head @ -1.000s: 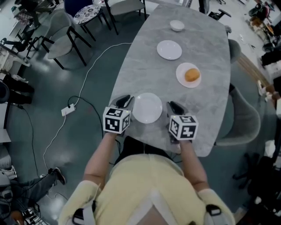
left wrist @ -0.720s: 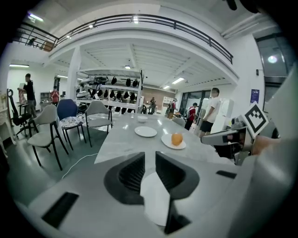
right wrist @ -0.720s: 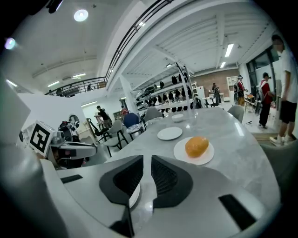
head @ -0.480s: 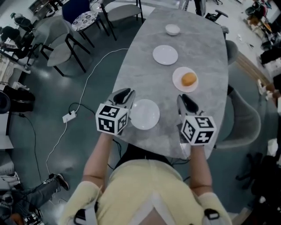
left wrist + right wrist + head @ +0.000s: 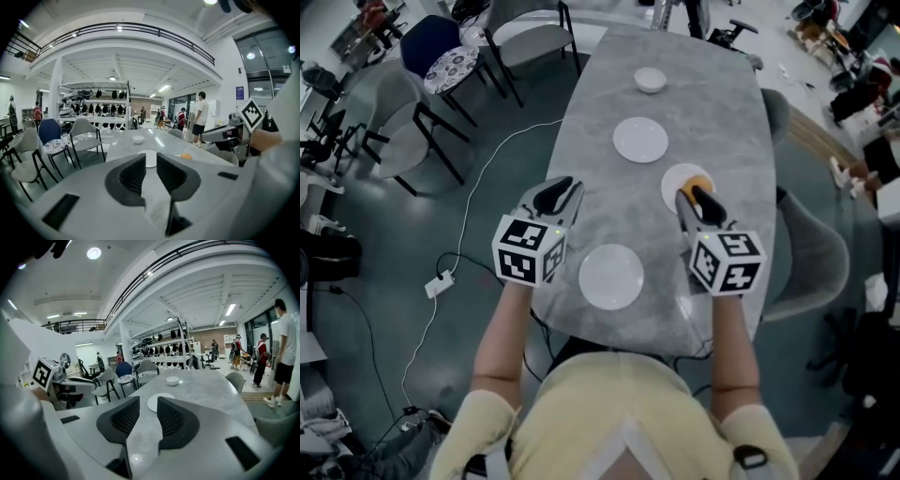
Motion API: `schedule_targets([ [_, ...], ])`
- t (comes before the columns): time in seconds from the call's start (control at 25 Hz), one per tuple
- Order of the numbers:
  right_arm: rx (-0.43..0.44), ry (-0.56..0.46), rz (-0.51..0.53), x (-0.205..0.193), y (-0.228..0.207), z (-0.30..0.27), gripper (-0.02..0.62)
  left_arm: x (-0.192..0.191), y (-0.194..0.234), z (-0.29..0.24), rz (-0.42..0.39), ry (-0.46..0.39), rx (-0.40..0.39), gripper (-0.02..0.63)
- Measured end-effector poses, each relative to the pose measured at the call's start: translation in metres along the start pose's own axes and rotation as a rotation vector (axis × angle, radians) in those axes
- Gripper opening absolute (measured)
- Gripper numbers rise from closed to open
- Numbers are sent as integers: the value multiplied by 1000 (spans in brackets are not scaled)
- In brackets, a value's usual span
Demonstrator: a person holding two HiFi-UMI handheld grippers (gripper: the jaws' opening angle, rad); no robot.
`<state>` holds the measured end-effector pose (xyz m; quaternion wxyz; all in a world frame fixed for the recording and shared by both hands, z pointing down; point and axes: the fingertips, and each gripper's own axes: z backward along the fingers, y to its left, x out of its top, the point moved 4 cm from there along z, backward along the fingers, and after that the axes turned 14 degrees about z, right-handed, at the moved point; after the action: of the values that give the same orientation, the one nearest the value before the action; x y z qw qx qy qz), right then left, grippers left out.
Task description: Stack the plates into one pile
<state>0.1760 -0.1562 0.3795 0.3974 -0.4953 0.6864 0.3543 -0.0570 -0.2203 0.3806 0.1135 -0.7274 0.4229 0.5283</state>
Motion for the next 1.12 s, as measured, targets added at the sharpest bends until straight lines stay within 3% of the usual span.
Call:
schedule_targets([
  [0.4,-76,78,-22,15,-27,-89,109,13,44,-57,10,31,-45,69],
  [1.12,-253,254,-239,-51,-70,-212,115,-1,84,-182,22,96,-117,69],
])
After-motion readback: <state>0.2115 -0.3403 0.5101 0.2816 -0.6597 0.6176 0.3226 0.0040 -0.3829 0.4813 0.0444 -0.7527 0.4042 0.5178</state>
